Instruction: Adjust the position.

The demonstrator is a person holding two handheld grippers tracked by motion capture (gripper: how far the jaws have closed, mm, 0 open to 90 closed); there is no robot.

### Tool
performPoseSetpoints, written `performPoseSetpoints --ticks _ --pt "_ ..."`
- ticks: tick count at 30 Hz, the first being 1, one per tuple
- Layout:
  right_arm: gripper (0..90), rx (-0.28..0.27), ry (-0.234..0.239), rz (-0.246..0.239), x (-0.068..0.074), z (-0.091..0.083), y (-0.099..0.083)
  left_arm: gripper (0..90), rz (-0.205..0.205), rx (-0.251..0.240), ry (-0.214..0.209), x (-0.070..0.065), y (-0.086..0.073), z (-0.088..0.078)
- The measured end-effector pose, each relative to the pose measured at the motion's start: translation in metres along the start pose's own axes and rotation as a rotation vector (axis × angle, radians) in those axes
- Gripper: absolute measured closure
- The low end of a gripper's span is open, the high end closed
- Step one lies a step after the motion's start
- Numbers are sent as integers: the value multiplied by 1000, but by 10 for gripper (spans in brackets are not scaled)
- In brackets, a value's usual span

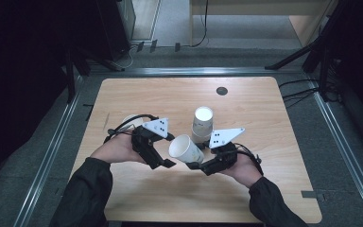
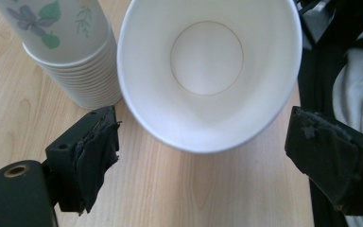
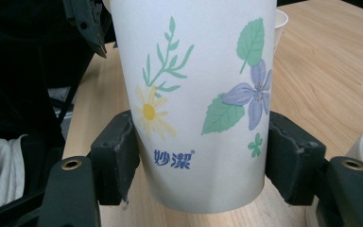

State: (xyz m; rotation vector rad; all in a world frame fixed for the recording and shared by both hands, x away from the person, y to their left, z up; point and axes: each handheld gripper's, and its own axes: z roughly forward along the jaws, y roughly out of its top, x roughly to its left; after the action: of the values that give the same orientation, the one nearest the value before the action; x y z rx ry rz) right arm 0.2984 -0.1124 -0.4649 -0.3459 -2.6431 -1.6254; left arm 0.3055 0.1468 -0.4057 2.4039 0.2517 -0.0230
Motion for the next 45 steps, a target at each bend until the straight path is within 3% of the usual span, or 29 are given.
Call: performPoseSetpoints --ticks 3,6,11,15,23,25,29,41,45 --pt "336 -17 -2 5 -1 -4 0 108 -35 -36 18 2 -6 -1" --pt "335 -21 -4 9 -1 -5 0 114 -72 -91 6 4 -10 1" --pt "335 -38 5 19 -2 -8 -1 121 -99 -113 15 1 -13 8" --pt "335 -46 11 29 -2 -9 -1 124 -130 -165 -4 -2 -16 11" --pt "335 -61 25 39 -2 -8 -1 124 -143 -222 10 -4 -13 16" --pt "335 -66 32 43 -2 -7 -1 126 -158 -255 -16 -3 -13 16" --pt "335 -68 34 48 -2 -6 -1 126 -165 -286 -24 -3 -12 16" --pt "334 -66 51 62 -1 -1 -2 132 -187 -335 -64 -3 -9 22" --pt "334 -64 56 63 -1 1 -2 140 -178 -343 -54 -4 -8 23"
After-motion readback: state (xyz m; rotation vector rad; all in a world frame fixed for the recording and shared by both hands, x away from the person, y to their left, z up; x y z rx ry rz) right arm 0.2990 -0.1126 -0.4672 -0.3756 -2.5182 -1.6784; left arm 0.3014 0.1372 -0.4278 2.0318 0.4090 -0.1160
